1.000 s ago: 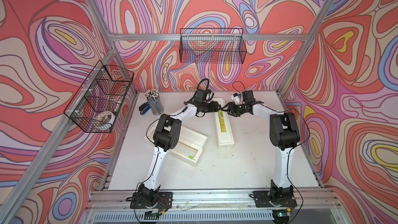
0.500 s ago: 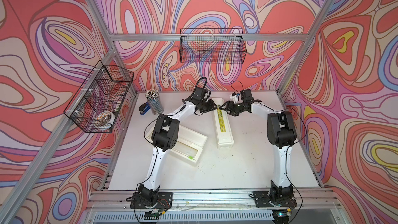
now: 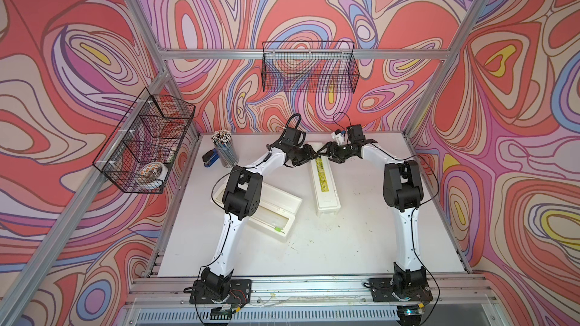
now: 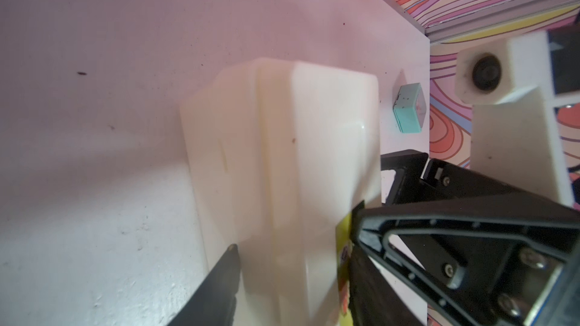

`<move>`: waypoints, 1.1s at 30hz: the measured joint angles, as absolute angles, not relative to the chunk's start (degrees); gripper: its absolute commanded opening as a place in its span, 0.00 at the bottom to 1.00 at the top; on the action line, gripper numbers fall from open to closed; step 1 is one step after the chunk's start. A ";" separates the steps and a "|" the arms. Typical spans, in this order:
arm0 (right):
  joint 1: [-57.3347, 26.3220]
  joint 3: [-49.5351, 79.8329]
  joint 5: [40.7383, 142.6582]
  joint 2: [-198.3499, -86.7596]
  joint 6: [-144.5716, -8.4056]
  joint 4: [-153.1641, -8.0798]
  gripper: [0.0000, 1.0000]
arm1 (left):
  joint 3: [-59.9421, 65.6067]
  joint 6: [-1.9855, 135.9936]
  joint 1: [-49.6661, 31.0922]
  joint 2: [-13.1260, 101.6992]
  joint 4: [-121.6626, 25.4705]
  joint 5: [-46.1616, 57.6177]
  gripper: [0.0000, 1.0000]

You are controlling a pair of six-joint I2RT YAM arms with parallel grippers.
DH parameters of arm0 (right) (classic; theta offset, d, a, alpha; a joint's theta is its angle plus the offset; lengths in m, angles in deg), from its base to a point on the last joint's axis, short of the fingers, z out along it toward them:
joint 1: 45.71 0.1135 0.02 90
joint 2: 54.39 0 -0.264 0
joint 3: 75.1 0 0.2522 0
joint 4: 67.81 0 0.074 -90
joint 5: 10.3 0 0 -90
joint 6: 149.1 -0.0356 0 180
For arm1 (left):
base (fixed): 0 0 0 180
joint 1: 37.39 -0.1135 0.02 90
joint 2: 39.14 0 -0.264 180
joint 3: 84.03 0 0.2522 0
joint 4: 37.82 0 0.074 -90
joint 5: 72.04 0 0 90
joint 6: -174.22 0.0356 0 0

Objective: Put plastic wrap rolls into dispensers
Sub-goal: Close the lid on the plastic wrap cutting box.

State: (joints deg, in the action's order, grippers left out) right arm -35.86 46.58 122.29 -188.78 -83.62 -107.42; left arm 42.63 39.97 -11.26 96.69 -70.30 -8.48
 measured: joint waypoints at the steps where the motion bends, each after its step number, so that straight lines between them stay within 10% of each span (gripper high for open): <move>1: -35.84 46.77 122.13 -188.82 -83.44 -107.81 0.63 | 41.97 39.30 -11.30 96.47 -69.49 -8.63 0.43; 12: -35.08 51.71 119.16 -190.31 -80.45 -115.11 0.61 | 38.13 33.99 -11.74 94.90 -65.62 -9.44 0.28; 19: -34.51 52.48 119.84 -190.59 -79.84 -116.23 0.63 | 36.12 36.19 -11.74 92.62 -66.17 -4.70 0.70; 21: -34.00 52.28 119.86 -190.57 -79.92 -115.70 0.64 | 38.59 38.62 -11.80 93.41 -69.31 -2.77 0.98; 33: -32.95 51.80 120.69 -190.48 -79.62 -115.24 0.64 | 48.62 45.55 -14.18 98.68 -75.24 0.88 1.00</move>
State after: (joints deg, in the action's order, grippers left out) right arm -32.95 51.80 120.69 -190.48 -79.62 -115.24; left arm 48.62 45.55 -14.18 98.68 -75.24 0.88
